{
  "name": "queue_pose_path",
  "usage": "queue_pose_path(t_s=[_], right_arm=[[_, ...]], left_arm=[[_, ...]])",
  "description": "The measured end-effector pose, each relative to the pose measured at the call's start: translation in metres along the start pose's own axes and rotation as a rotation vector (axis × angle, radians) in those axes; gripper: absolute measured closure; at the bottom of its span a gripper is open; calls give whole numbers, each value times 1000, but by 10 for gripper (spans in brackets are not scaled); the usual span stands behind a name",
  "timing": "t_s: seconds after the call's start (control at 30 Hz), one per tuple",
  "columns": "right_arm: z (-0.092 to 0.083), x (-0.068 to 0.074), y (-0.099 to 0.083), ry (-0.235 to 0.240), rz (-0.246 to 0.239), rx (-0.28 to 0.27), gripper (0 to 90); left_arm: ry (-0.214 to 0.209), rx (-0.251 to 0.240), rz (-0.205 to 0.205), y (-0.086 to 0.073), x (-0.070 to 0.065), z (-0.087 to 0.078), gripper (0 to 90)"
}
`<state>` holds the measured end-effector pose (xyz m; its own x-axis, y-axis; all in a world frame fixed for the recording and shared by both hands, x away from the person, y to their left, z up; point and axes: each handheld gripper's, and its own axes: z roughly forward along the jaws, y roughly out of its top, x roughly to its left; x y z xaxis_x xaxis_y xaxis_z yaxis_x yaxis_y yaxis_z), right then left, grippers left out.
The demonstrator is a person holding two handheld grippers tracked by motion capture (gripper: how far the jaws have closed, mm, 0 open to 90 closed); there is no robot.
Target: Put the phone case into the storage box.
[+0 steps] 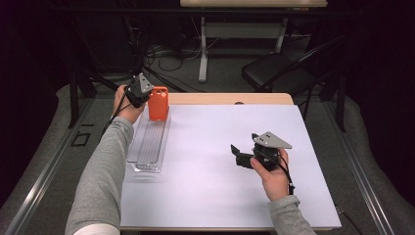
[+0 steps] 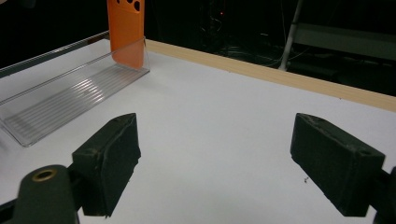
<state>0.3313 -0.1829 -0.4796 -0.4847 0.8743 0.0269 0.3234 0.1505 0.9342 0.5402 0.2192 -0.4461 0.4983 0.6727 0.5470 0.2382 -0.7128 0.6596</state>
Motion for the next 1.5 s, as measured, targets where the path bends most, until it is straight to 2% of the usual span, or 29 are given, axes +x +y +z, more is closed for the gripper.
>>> queue_pose_path(t_s=[0.6,0.93,1.1,1.33,1.5], right_arm=[[1,2,-1,3,-7,7,152],[1,2,-1,1,-9,7,152],[1,2,-1,2,-8,7,153],[2,2,-1,3,-12,10,152],[3,3,-1,4,-10,12,152]], left_arm=[[-7,-2,55,-4,0,3,806],[5,27,71,-7,3,4,794],[11,31,61,-11,4,4,788],[13,29,25,-19,7,4,780],[14,33,20,-19,7,4,770]])
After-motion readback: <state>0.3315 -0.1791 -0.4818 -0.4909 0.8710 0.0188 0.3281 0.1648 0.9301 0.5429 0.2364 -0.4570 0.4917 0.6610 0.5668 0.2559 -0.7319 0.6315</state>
